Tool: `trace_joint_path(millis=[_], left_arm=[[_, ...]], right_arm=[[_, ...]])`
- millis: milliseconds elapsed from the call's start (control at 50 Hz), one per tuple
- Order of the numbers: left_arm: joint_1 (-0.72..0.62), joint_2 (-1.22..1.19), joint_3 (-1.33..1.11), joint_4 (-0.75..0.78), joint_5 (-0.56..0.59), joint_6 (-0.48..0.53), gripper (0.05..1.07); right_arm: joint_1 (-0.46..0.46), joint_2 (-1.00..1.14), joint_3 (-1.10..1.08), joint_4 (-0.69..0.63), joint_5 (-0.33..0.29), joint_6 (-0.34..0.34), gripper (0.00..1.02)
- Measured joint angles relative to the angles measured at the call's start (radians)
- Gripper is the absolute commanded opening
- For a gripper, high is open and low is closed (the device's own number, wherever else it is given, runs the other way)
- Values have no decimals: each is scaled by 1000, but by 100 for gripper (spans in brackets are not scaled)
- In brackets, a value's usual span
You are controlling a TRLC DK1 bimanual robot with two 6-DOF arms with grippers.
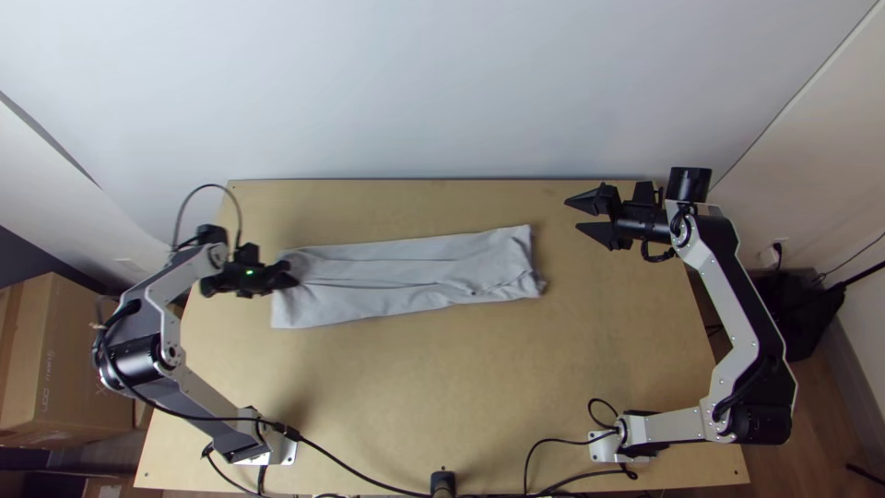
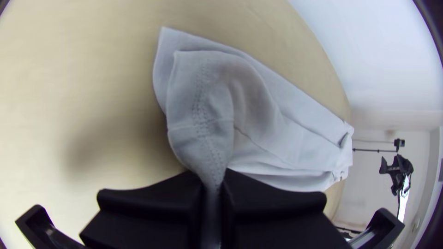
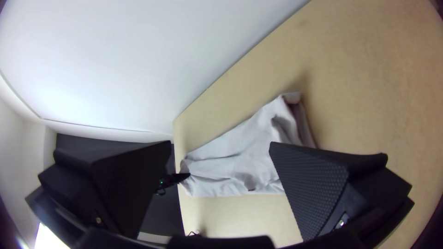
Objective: Fold the t-shirt
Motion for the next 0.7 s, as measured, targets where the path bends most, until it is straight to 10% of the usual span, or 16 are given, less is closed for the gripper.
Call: trace_joint_path(millis=[340,700], left_arm=[[269,-70,194,-382,-18,219,8],[-157,-206,367,-457,-35,2,8]], right_arm=[[0,-5,-15,0,0,0,98],[0,-36,-21,0,0,0,98]])
